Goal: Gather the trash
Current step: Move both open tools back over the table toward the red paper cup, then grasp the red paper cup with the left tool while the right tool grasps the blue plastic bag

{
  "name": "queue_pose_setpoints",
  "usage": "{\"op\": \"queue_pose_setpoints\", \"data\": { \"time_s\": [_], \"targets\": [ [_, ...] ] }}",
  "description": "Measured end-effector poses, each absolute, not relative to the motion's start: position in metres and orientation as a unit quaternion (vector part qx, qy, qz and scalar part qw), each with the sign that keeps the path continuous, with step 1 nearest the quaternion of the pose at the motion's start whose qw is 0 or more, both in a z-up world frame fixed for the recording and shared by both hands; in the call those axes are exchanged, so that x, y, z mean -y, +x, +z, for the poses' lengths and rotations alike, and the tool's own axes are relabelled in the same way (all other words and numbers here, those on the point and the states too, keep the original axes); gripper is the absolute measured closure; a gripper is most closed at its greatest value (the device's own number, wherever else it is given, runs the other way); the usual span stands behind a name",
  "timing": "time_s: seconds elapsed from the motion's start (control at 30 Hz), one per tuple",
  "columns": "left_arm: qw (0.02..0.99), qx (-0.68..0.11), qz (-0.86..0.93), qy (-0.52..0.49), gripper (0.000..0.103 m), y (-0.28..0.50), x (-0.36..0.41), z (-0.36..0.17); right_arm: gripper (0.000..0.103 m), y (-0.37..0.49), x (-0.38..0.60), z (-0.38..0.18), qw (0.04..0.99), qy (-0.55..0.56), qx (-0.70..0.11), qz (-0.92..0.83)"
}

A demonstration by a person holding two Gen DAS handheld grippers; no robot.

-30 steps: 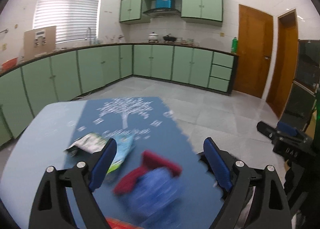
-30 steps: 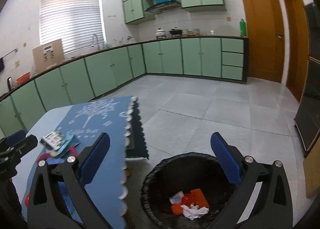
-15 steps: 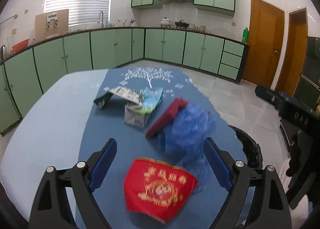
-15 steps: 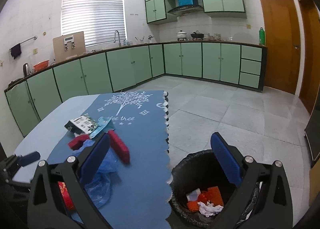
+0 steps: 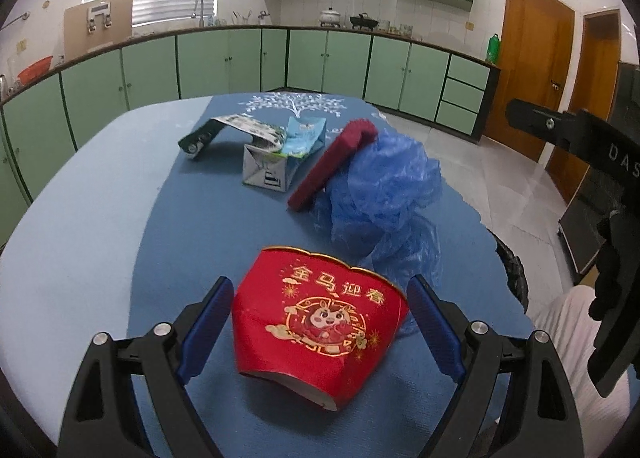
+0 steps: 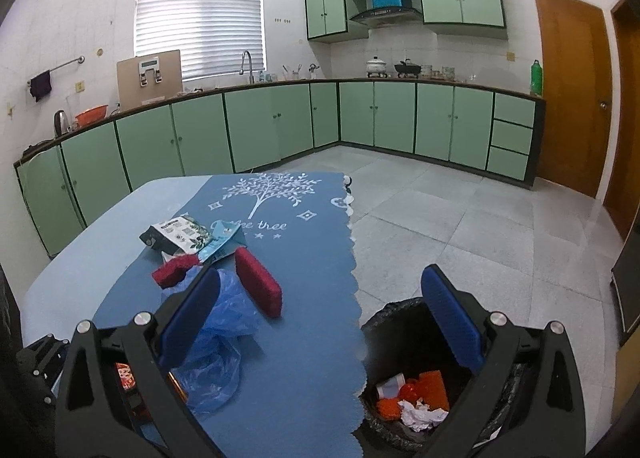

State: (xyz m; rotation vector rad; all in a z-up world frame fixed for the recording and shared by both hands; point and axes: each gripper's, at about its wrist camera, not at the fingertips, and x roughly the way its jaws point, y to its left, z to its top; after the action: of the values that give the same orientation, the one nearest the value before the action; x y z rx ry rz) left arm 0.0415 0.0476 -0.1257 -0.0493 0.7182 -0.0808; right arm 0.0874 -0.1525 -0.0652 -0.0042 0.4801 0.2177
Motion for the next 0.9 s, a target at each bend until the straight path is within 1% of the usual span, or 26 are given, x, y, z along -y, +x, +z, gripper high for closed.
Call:
{"op": "queue_pose_setpoints", "data": {
  "time_s": [0.2,0.3,0.37,0.4,0.47,0.53,0.63,0.8,0.9],
  "targets": [
    [0.925,-0.376,-0.042,-0.027,0.017,0.047,-0.046,-0.138,0.005,0.092,0.147,-0.07,0.962,-0.005,-0.247,0.113],
    [0.923,-0.381,-0.044,-0.033,0.024,0.049,-0.047,-0.141,0.005,0.093,0.144,-0.072,0.961,-0.006,-0.25,0.116],
    [0.926,-0.374,-0.043,-0.038,0.031,0.048,-0.05,-0.139,0.005,0.093,0.142,-0.072,0.961,-0.006,-0.251,0.117],
    [0.927,-0.37,-0.041,-0.039,0.032,0.048,-0.051,-0.137,0.005,0.094,0.142,-0.072,0.961,-0.006,-0.251,0.118],
    [0.933,-0.357,-0.033,-0.041,0.05,0.047,-0.053,-0.132,0.005,0.094,0.14,-0.072,0.96,-0.006,-0.252,0.12],
    [0.935,-0.349,-0.028,-0.046,0.059,0.048,-0.057,-0.127,0.005,0.094,0.138,-0.072,0.96,-0.009,-0.253,0.124],
    [0.933,-0.354,-0.03,-0.061,0.06,0.051,-0.062,-0.128,0.005,0.094,0.133,-0.074,0.958,-0.011,-0.255,0.129],
    [0.933,-0.352,-0.036,-0.06,0.06,0.052,-0.062,-0.126,0.005,0.092,0.128,-0.075,0.957,-0.019,-0.255,0.134],
    [0.936,-0.345,-0.037,-0.06,0.064,0.051,-0.062,-0.124,0.005,0.091,0.129,-0.074,0.958,-0.02,-0.253,0.132]
  ]
}}
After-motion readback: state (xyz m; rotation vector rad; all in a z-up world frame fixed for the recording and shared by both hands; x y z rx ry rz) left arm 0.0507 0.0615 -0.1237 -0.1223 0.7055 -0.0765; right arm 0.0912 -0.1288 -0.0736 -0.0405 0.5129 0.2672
